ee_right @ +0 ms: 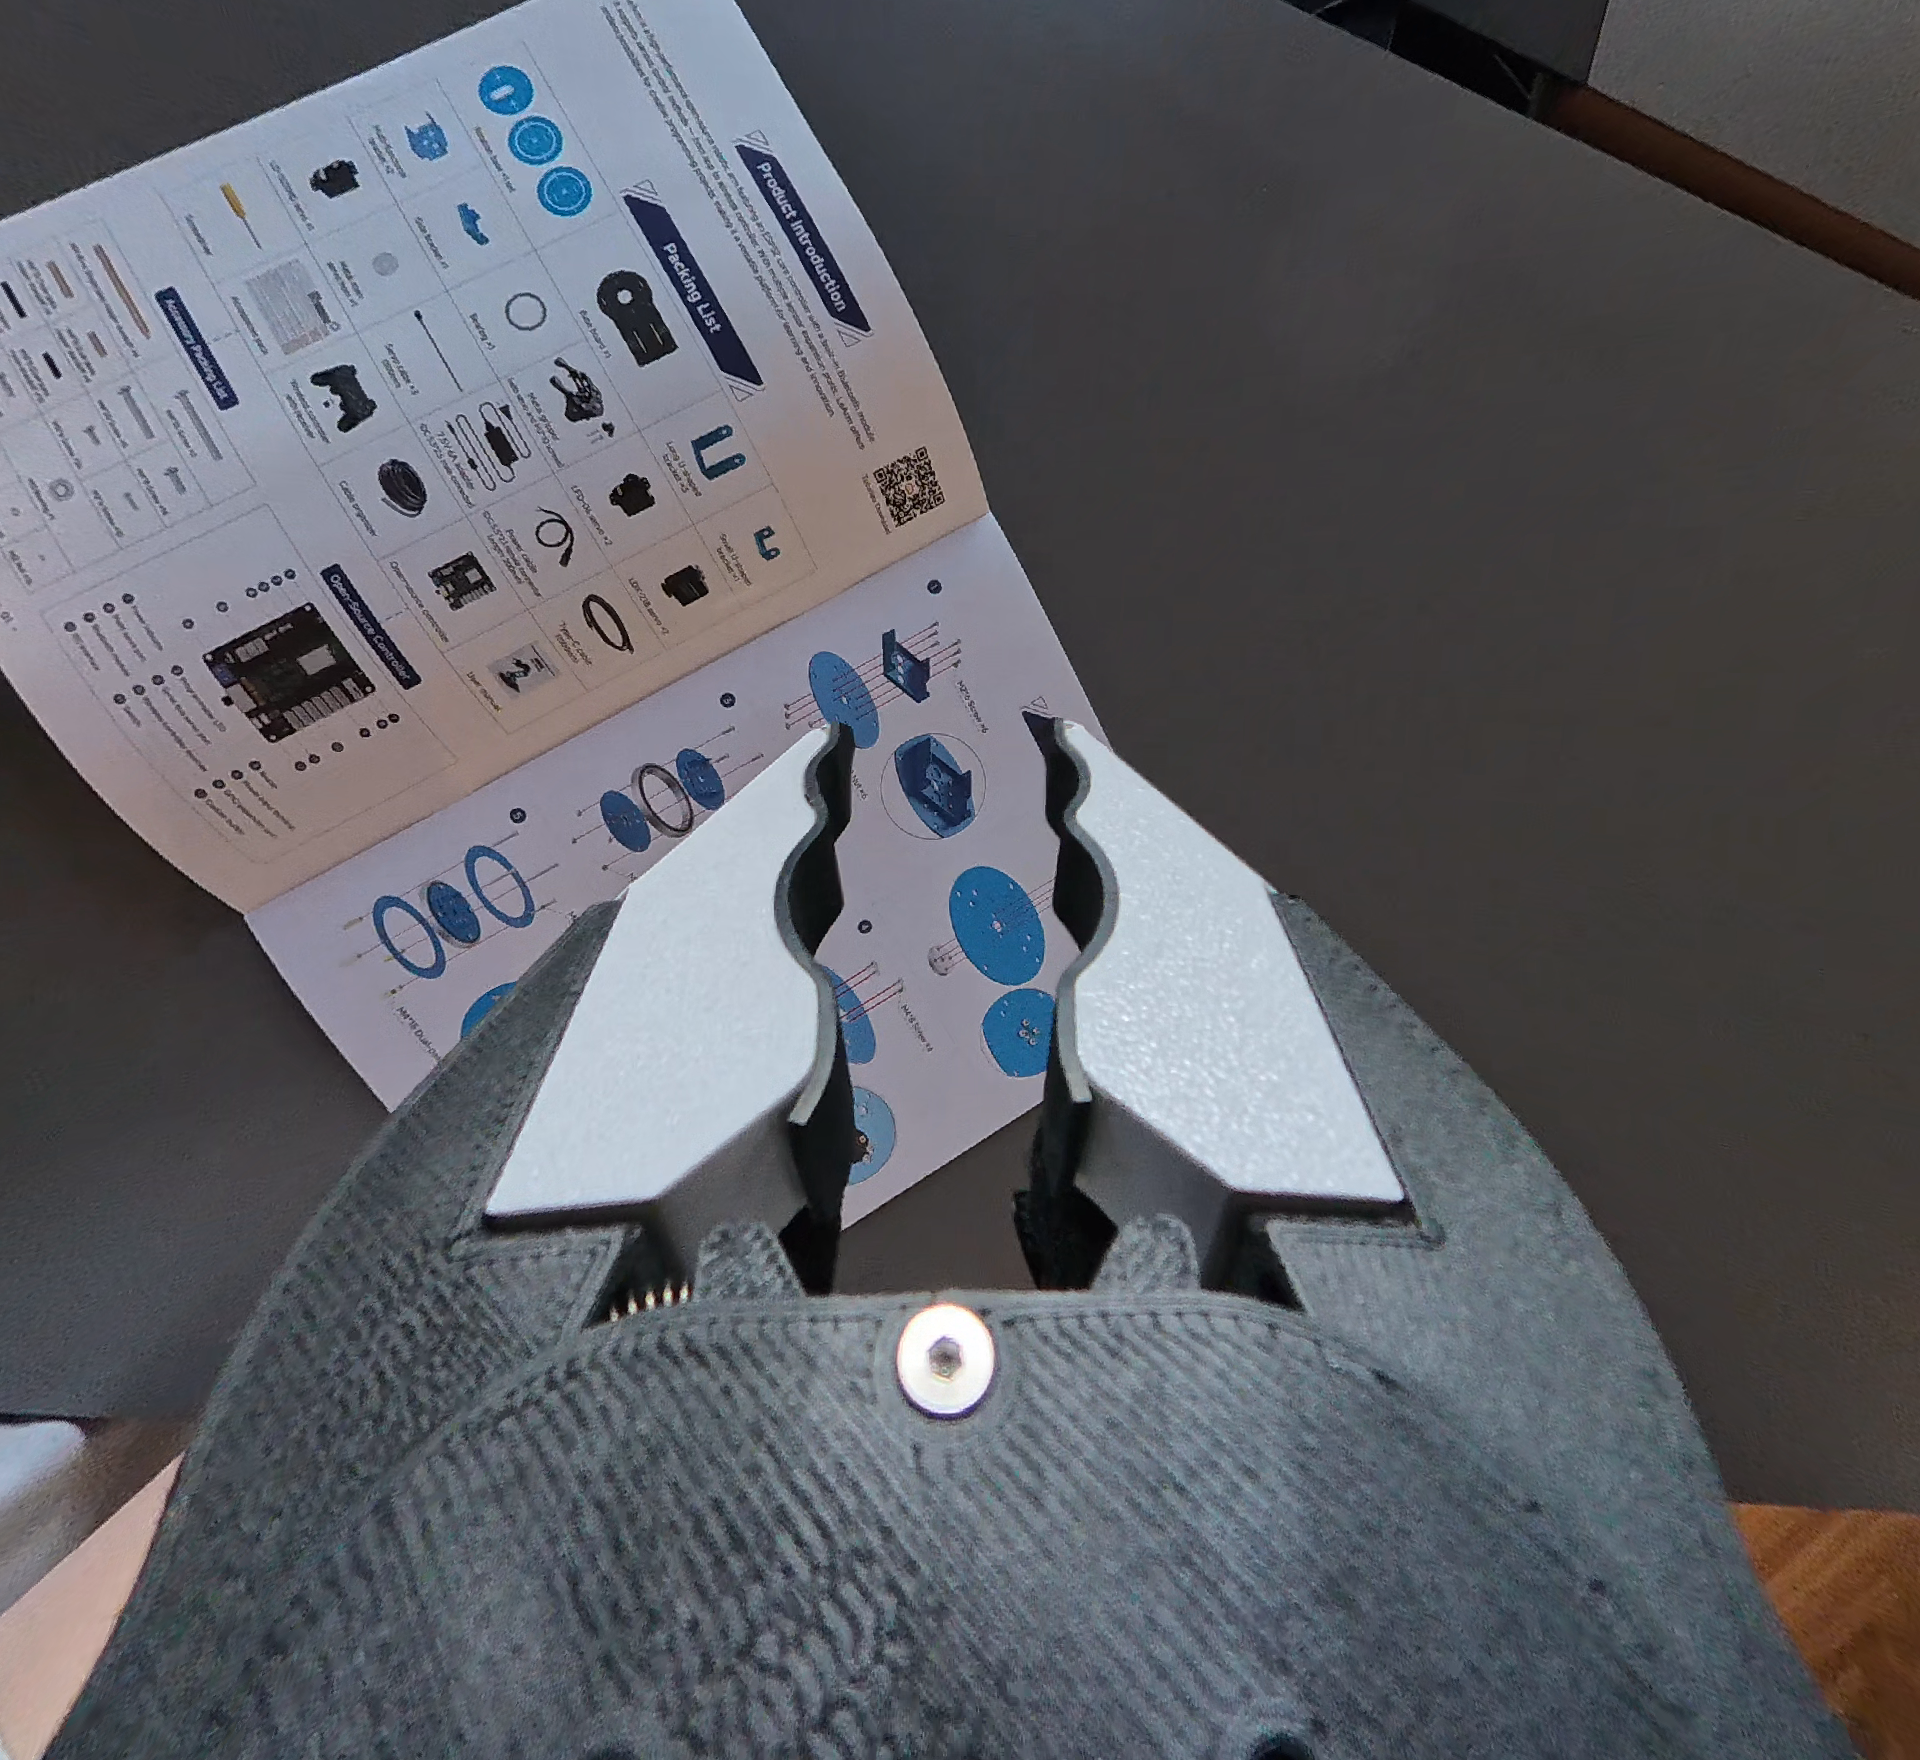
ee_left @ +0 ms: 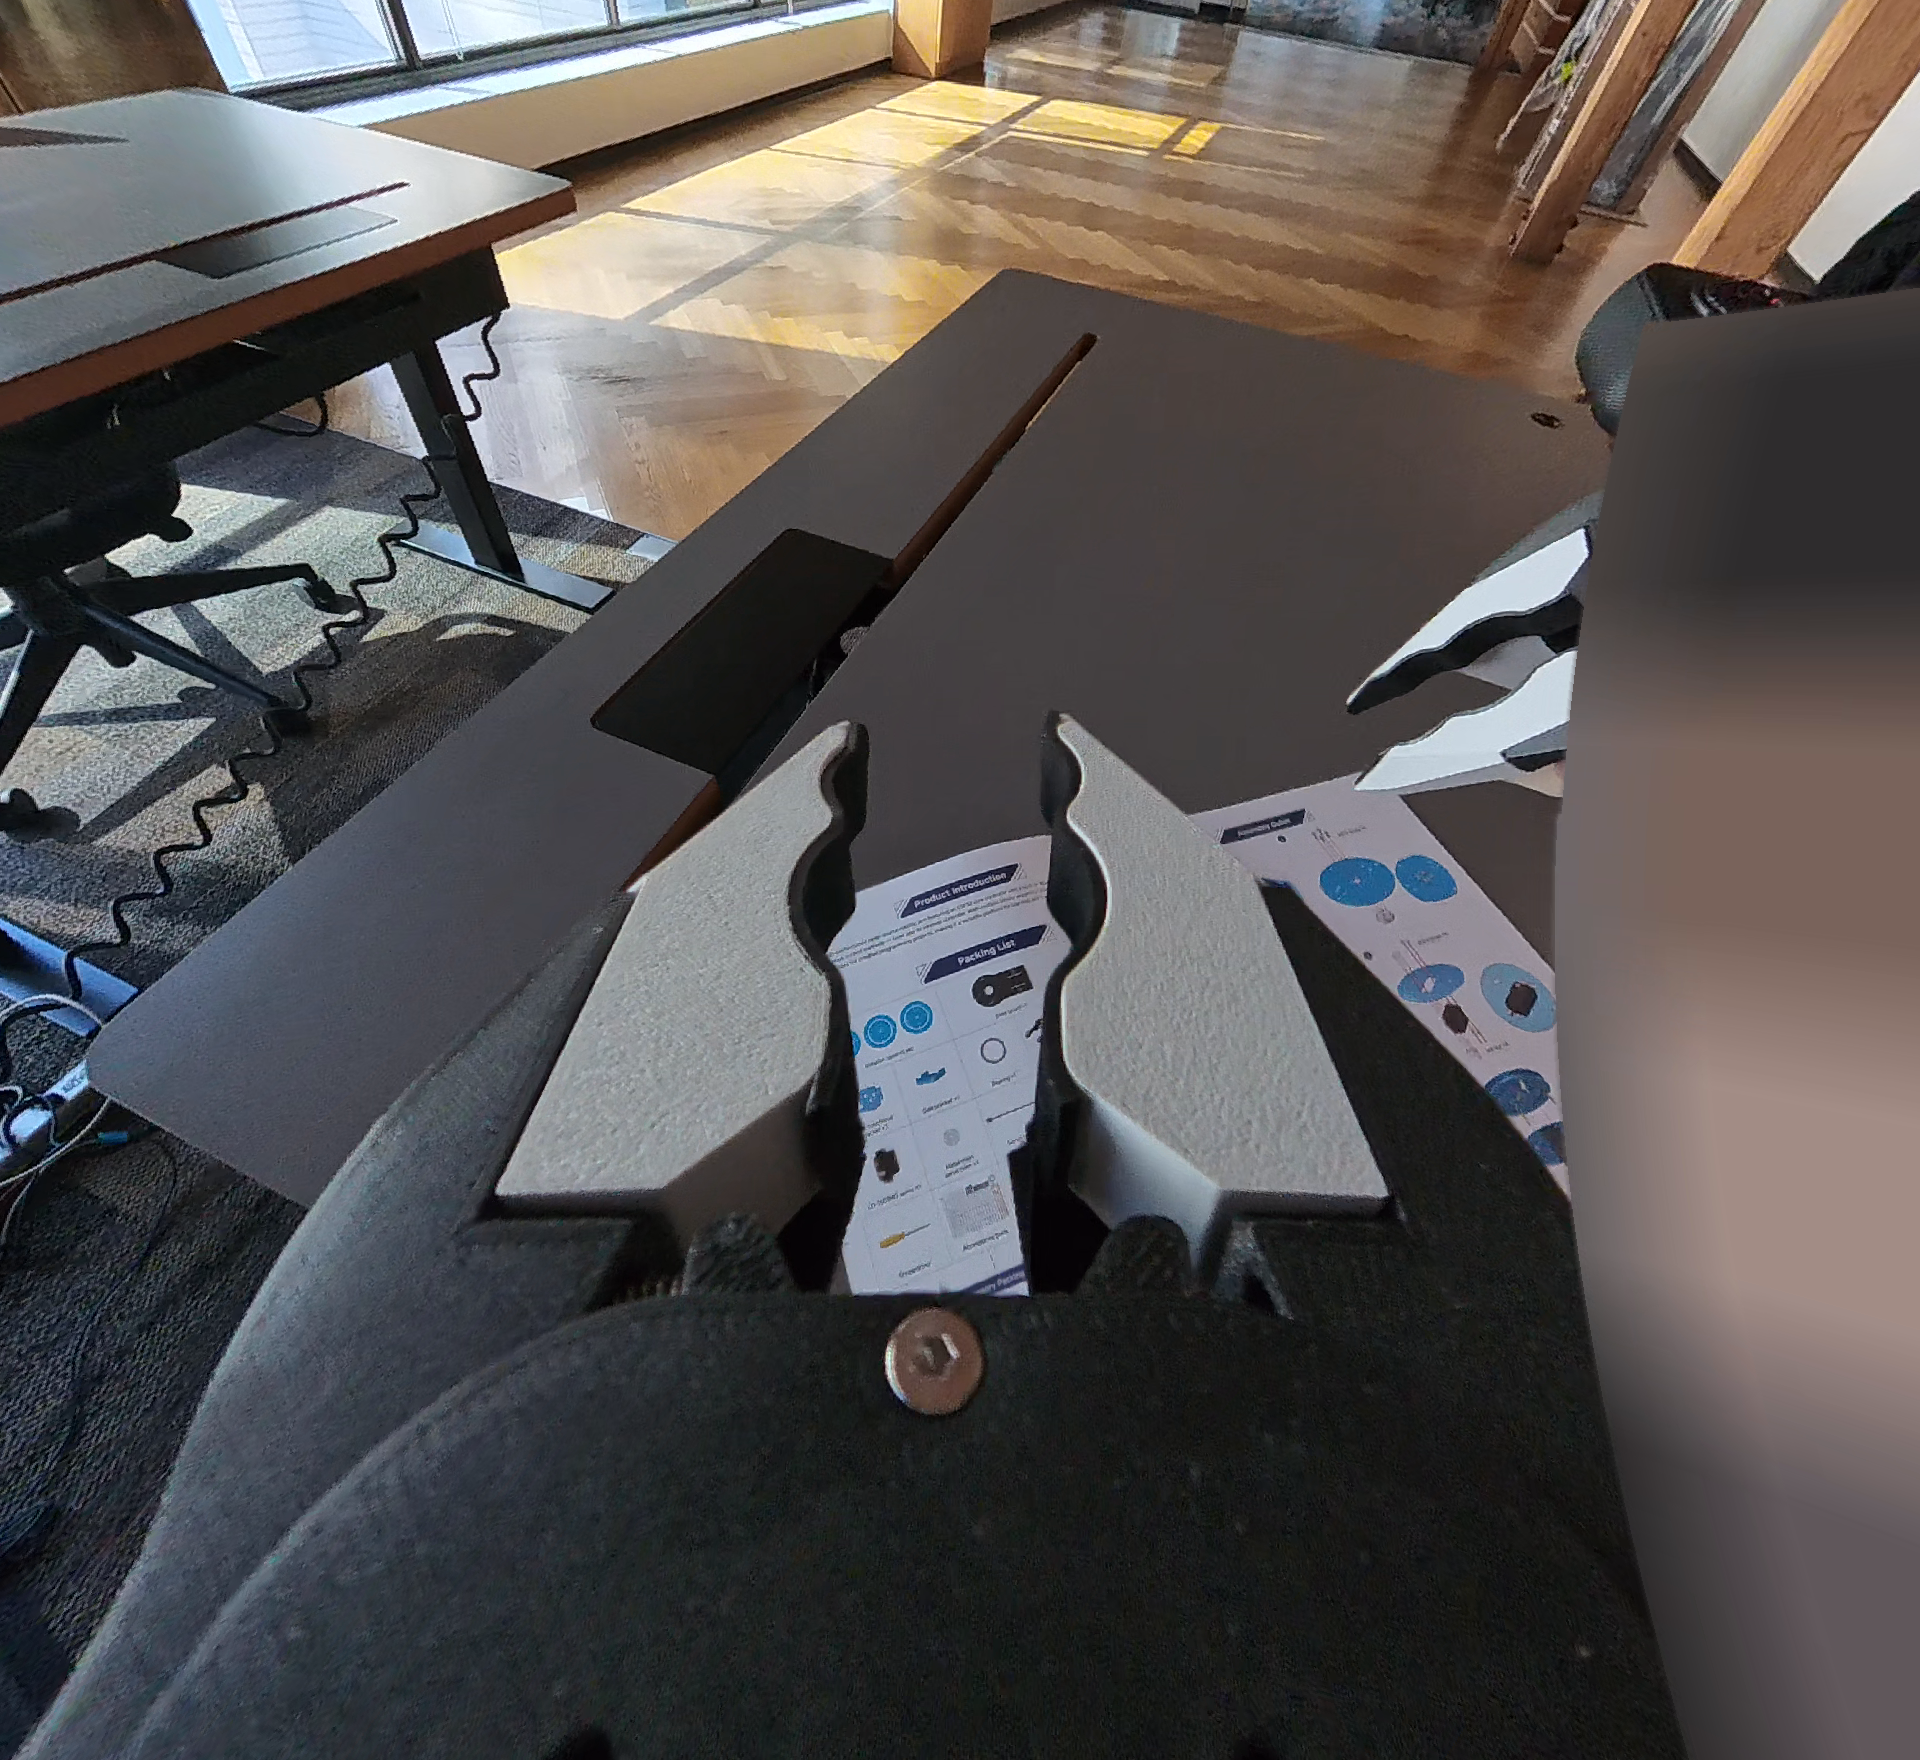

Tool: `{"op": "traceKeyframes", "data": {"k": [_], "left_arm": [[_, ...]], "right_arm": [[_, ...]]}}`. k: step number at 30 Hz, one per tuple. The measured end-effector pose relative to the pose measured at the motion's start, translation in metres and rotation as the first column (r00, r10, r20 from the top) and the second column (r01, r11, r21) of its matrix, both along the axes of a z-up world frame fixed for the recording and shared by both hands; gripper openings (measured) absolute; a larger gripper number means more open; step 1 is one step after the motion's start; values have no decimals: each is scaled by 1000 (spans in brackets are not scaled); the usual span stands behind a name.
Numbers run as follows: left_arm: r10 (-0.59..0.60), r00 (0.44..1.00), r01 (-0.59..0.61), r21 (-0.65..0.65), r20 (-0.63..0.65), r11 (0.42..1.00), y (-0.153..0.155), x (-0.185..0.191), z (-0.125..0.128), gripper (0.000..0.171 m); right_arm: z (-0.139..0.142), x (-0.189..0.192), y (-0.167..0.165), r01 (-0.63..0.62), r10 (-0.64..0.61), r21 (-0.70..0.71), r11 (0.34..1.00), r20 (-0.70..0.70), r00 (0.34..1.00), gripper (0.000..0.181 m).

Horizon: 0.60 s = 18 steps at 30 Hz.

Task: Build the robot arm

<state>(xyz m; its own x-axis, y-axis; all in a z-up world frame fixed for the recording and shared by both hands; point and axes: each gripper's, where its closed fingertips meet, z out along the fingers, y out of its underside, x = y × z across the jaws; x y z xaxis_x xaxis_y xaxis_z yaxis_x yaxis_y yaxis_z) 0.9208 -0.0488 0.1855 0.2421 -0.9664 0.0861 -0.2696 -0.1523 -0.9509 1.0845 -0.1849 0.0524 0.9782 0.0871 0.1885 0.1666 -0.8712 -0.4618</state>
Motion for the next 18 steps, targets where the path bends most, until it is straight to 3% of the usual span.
{"op": "traceKeyframes", "data": {"k": [18], "left_arm": [[-20,1000,20,-3,21,1000,-2,-1,3,32]], "right_arm": [[-3,-5,0,-7,7,-25,1000,15,1000,37]]}}
